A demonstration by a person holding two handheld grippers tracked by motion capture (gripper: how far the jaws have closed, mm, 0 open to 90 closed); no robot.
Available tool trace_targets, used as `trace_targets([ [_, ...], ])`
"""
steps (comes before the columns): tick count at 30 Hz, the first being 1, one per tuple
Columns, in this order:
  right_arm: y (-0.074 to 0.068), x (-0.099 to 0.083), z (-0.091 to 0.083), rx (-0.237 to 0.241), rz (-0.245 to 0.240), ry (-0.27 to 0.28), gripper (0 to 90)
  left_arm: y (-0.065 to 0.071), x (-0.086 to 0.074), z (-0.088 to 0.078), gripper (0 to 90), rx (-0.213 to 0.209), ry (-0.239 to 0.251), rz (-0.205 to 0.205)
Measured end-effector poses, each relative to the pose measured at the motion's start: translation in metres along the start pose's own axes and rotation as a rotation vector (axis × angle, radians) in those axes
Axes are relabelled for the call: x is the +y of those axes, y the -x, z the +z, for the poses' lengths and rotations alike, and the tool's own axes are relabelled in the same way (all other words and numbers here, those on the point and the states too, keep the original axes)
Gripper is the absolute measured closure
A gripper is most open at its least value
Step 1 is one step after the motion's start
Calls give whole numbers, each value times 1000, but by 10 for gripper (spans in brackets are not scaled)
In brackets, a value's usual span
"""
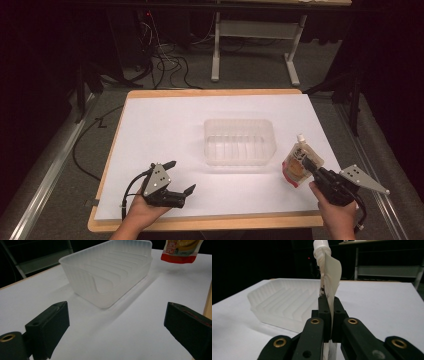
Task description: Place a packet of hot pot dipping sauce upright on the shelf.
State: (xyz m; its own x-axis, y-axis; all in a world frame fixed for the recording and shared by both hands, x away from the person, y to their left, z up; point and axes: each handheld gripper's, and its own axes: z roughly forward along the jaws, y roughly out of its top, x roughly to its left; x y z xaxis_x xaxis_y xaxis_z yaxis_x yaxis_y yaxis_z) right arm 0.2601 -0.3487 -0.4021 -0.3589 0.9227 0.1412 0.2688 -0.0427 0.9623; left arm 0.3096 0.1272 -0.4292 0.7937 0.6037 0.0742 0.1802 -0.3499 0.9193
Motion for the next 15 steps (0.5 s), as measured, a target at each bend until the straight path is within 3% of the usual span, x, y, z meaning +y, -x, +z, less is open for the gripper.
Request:
trace_targets([
  [7,-15,7,2,51,10,19,900,-3,-1,-1,66,10,3,-10],
  [8,-19,11,4,76,21,29,900,-3,-1,-2,66,12,4,-8],
  [15,-28,19,13,88,2,20,900,-3,-1,-3,66,11,5,-7],
])
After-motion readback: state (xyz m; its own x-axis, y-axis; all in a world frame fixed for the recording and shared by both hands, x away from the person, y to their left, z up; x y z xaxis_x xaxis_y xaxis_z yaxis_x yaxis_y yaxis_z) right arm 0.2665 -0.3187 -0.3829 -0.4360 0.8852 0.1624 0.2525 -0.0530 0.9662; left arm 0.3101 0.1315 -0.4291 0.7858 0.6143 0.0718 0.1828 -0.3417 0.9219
